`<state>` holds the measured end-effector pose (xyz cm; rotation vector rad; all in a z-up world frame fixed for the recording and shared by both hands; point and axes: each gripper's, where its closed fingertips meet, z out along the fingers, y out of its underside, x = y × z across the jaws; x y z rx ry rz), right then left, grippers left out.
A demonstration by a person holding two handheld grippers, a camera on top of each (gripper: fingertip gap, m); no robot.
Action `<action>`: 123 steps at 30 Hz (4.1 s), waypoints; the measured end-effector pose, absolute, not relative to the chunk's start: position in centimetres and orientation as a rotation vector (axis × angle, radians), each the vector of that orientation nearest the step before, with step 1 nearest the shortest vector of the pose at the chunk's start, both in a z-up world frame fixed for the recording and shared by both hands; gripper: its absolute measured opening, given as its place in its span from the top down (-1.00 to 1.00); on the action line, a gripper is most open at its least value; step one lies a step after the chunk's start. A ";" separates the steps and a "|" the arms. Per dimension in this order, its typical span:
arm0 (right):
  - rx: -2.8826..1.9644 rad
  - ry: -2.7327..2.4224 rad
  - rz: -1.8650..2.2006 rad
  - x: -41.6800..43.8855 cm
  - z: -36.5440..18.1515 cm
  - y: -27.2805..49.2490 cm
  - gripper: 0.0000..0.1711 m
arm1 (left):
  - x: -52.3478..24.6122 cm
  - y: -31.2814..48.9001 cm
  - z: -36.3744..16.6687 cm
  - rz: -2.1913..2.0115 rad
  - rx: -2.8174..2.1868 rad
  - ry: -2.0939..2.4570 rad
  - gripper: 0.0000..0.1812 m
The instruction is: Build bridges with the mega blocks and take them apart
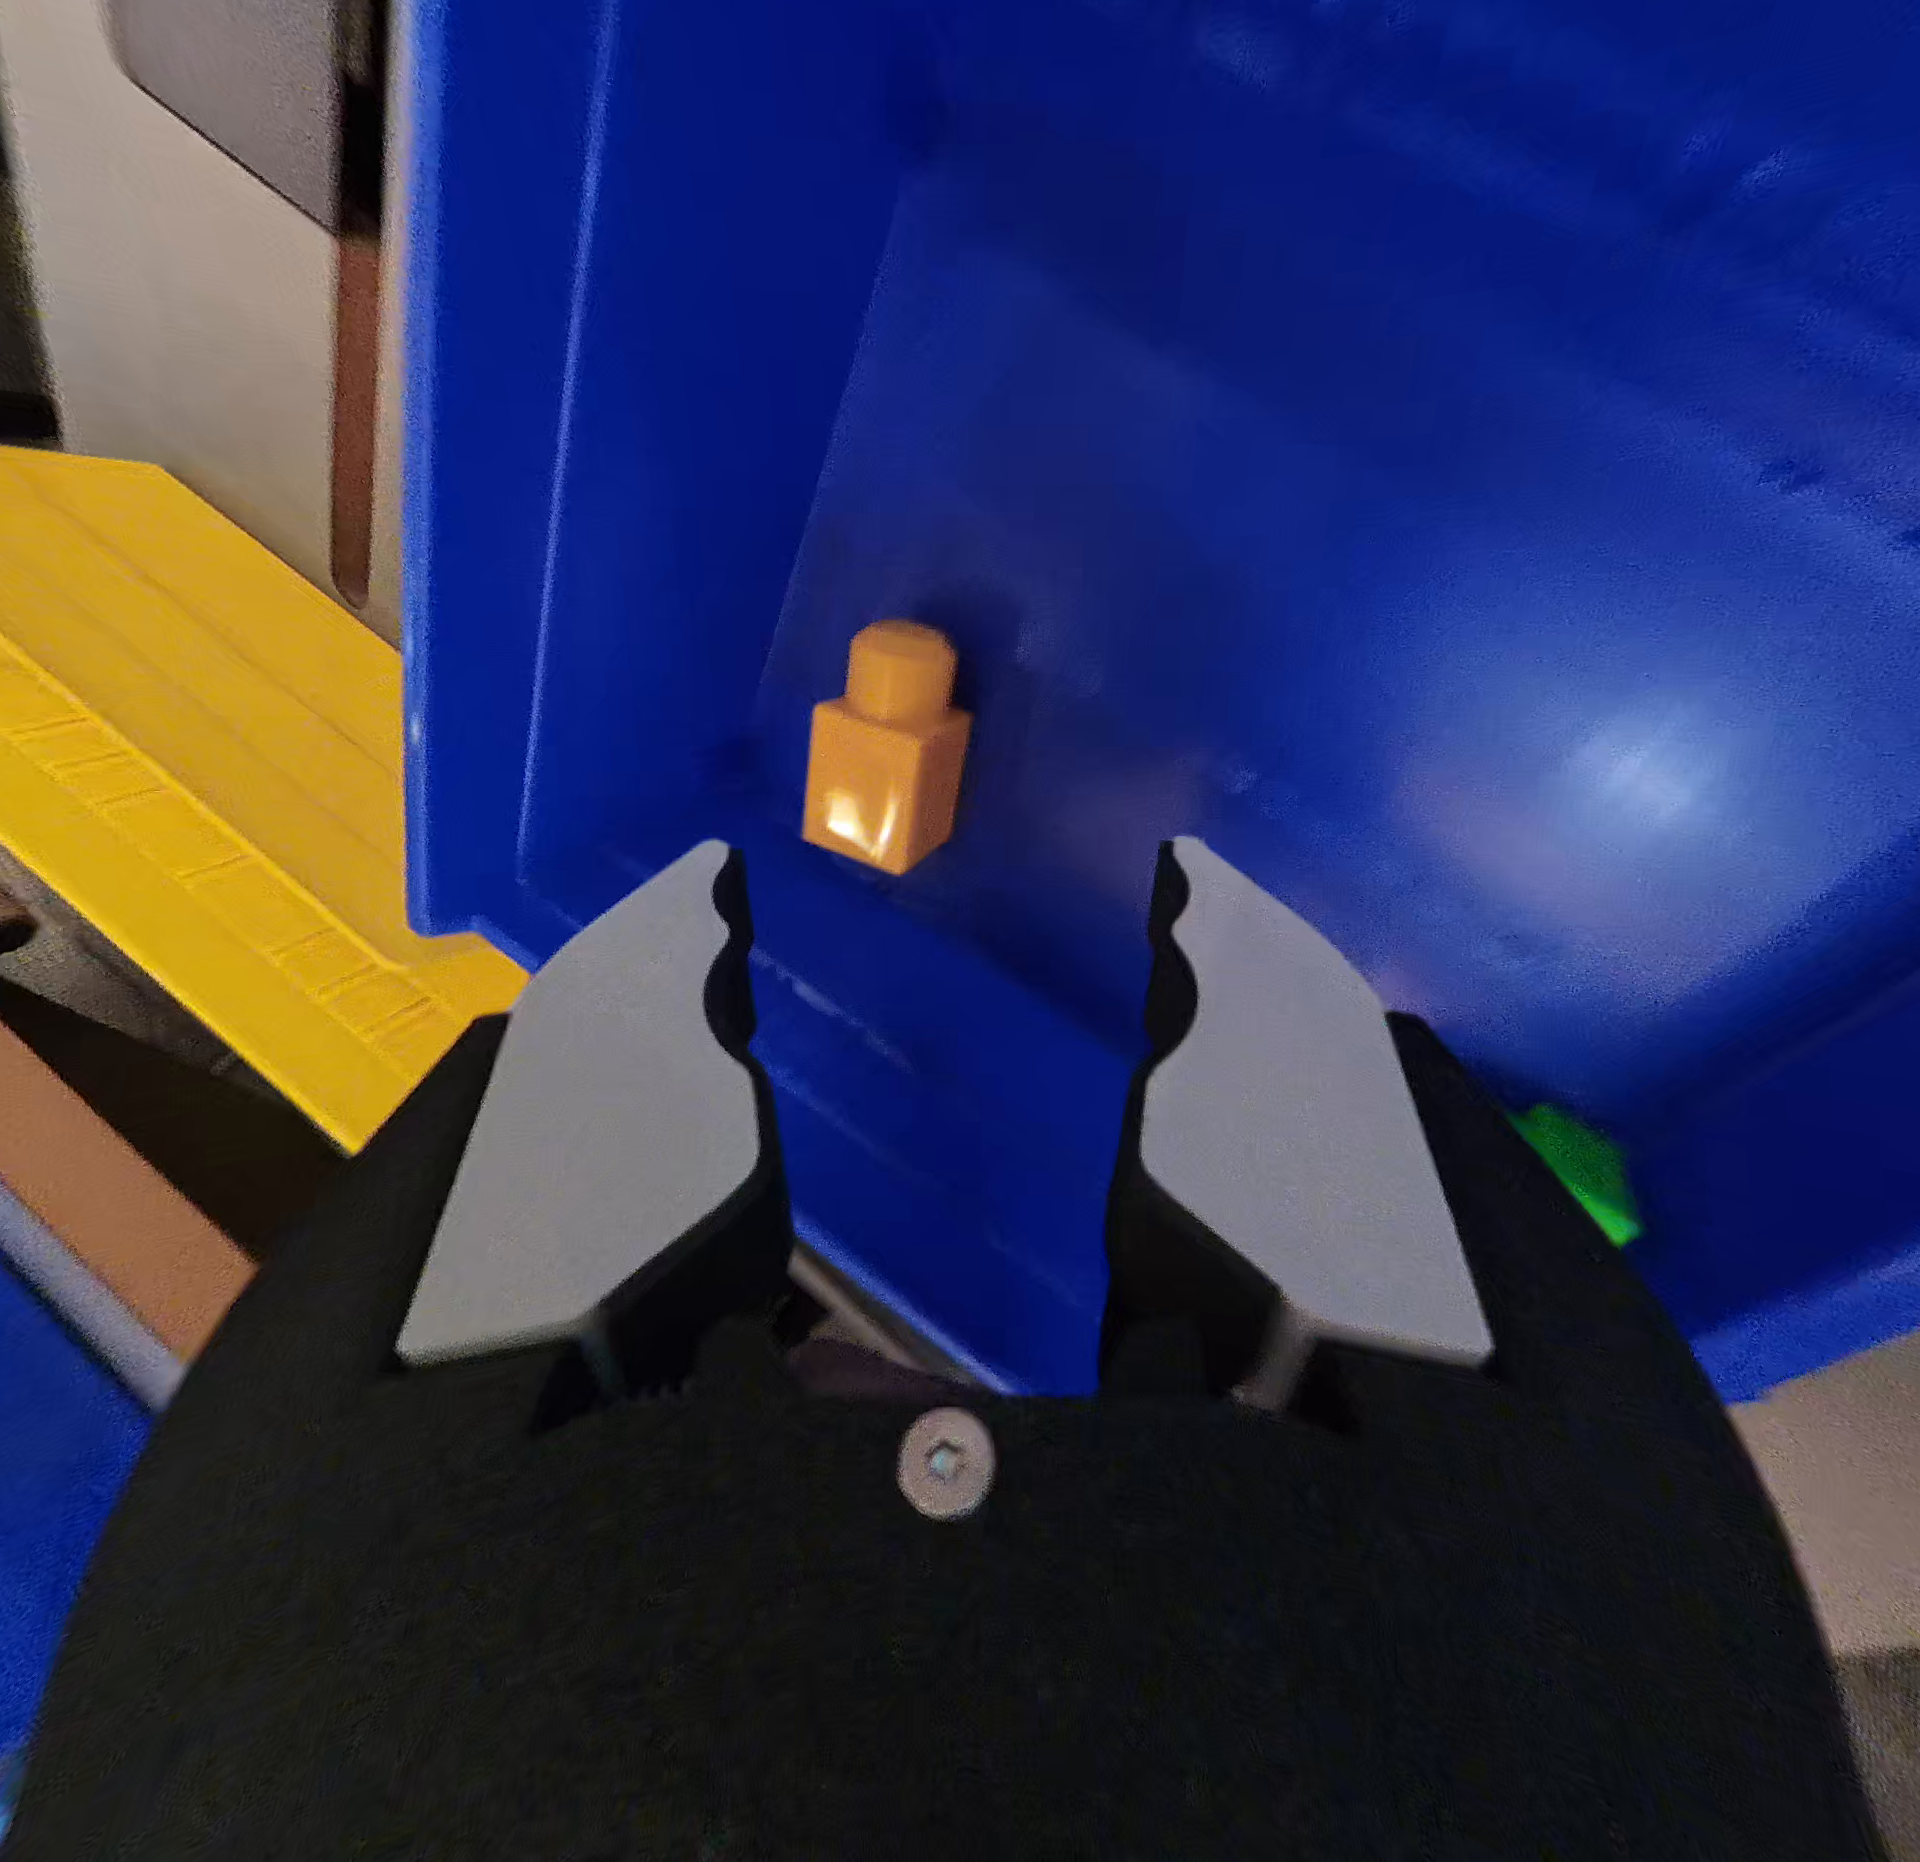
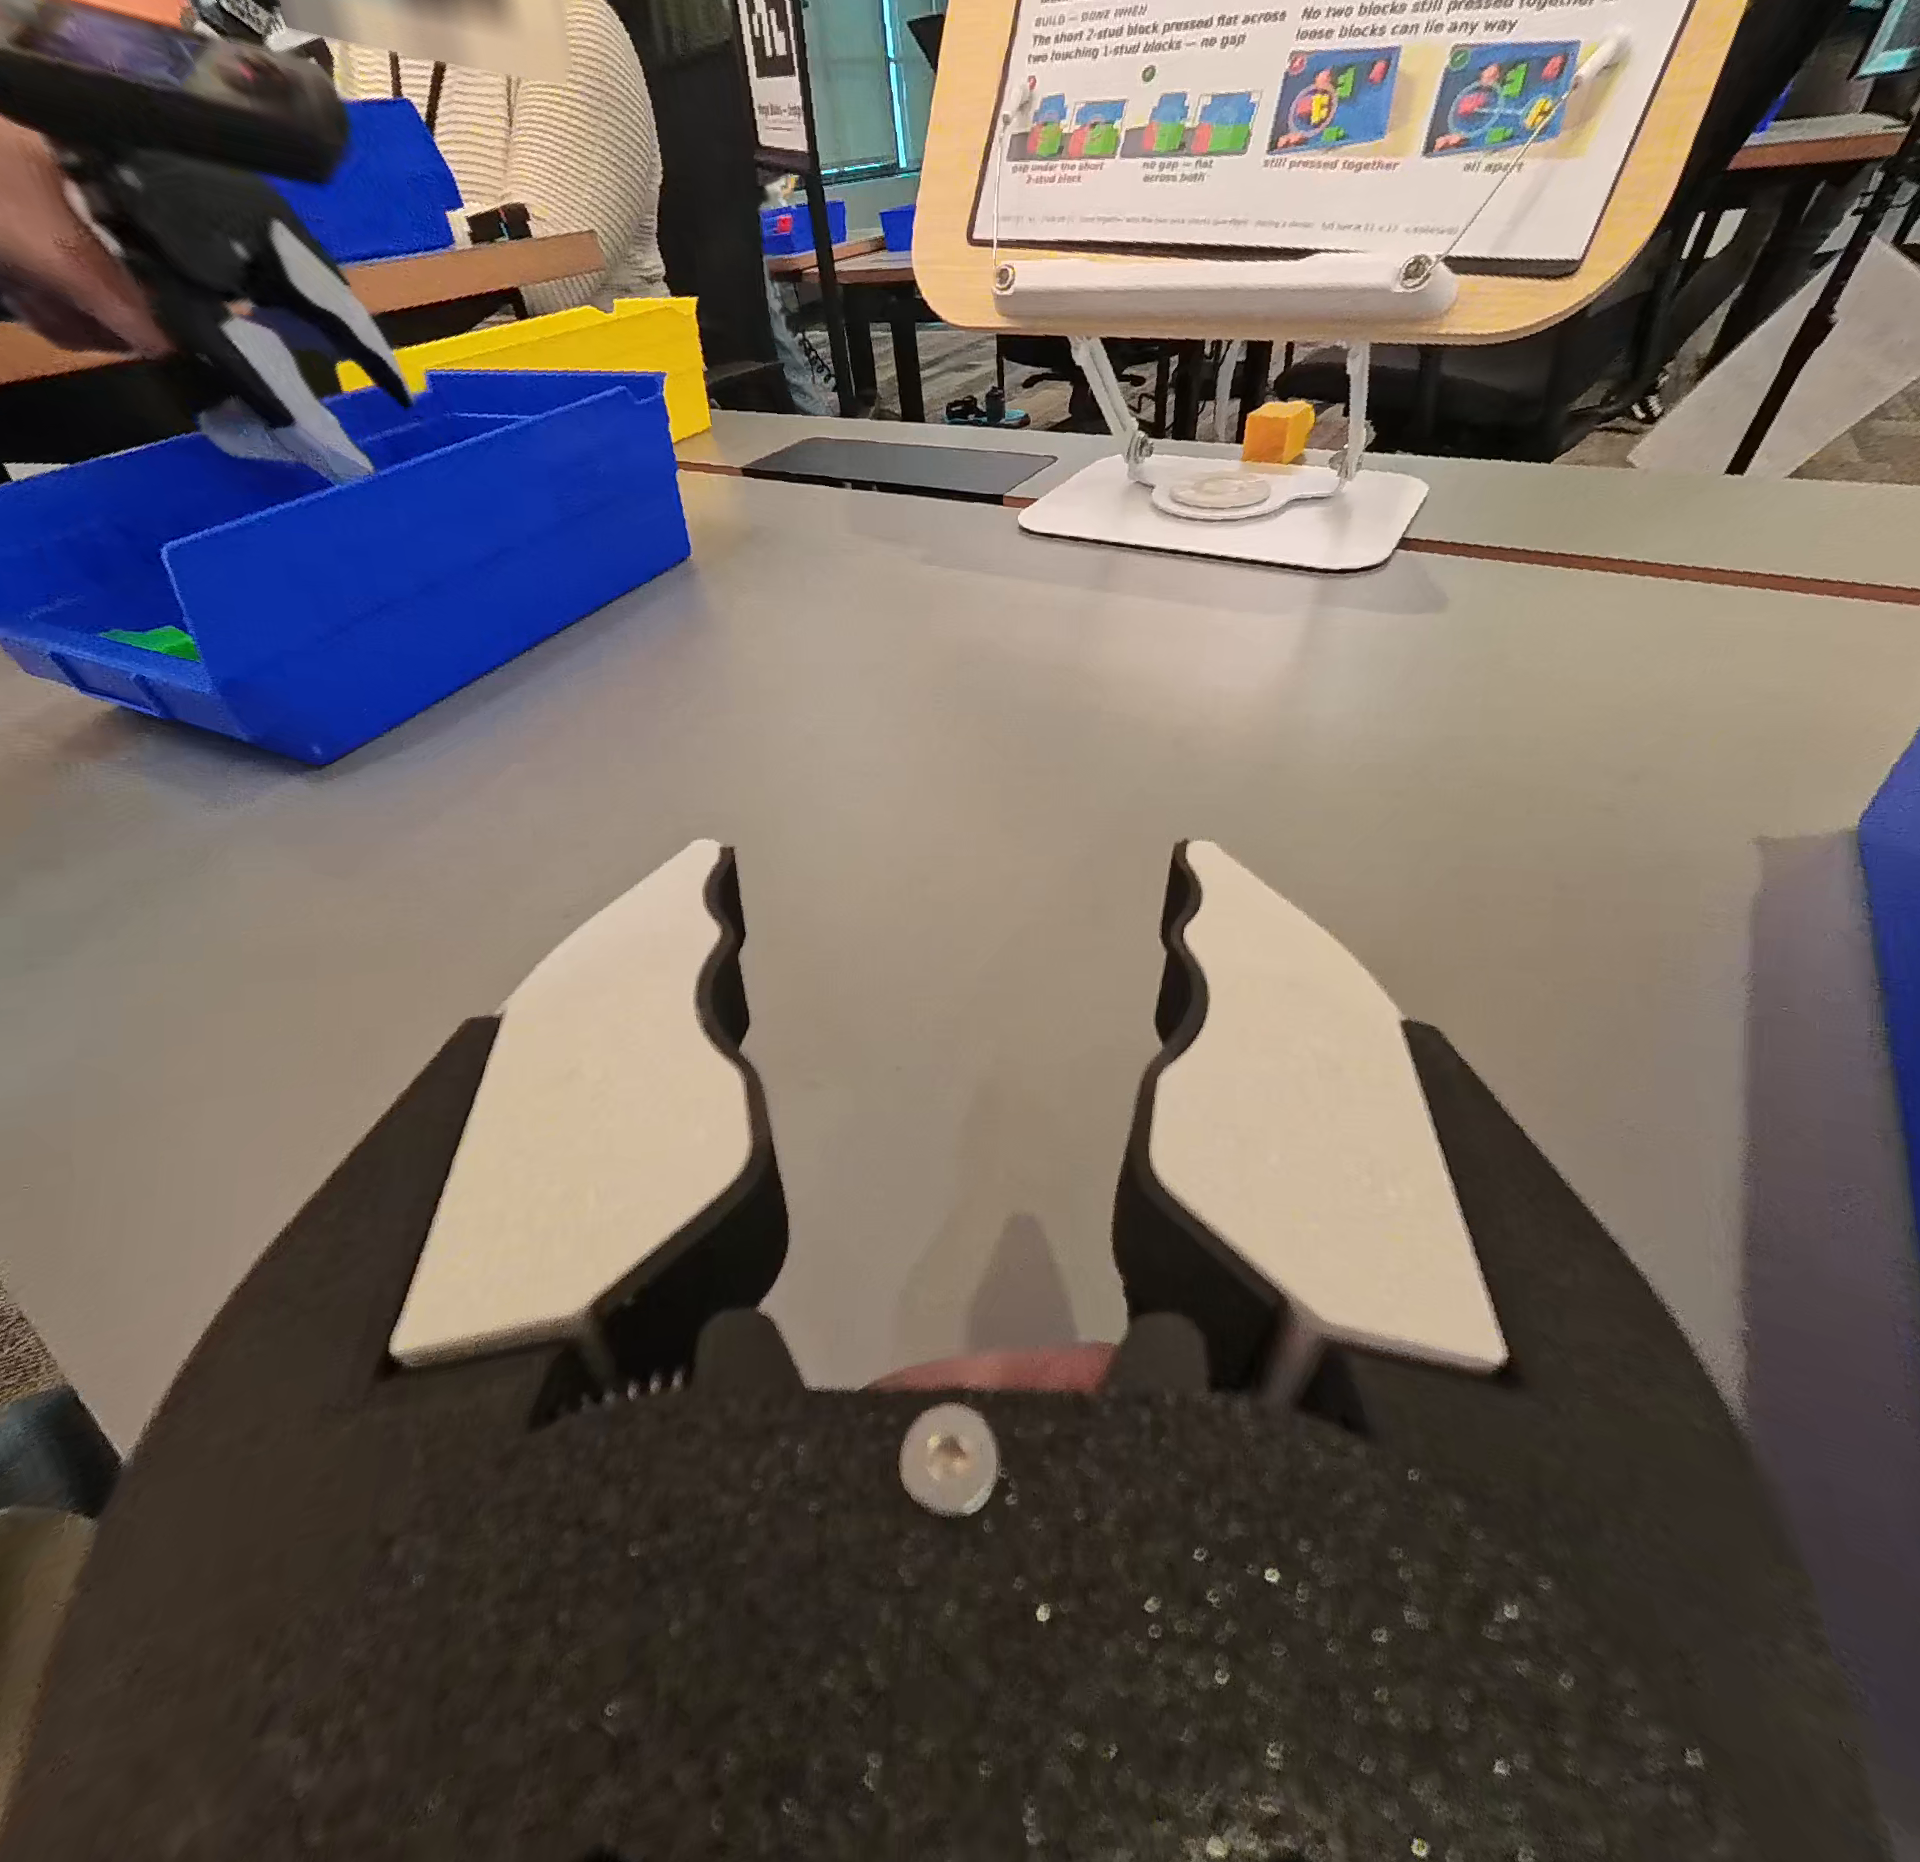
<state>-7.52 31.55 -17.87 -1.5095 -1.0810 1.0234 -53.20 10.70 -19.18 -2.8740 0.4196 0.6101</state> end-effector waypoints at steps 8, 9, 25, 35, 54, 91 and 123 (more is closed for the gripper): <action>-1.507 -1.084 1.044 -7.6 -17.8 31.2 0.10 | -45.8 10.8 -16.3 0.616 -2.370 0.012 0.18; -1.506 -1.086 1.044 -7.6 -17.8 31.2 0.10 | -44.9 10.9 -16.3 0.616 -2.340 0.013 0.18; -1.491 -1.141 1.019 -7.9 -18.2 30.0 0.13 | -57.6 11.0 -24.2 0.570 -3.105 0.602 0.24; -1.511 -1.138 1.036 -8.0 -18.5 30.4 0.15 | -58.9 10.3 -26.4 0.453 -3.217 0.558 0.45; -1.483 -1.123 1.002 -6.9 -17.2 30.8 0.19 | -47.7 15.1 -10.5 0.576 -2.403 0.058 0.58; -1.447 -1.143 0.948 -6.5 -16.5 30.8 0.20 | -33.2 30.5 -23.1 0.250 -2.035 -0.589 0.59; -1.443 -1.149 0.951 -6.1 -16.0 30.6 0.20 | -31.8 29.8 -26.1 0.255 -2.240 -0.583 0.50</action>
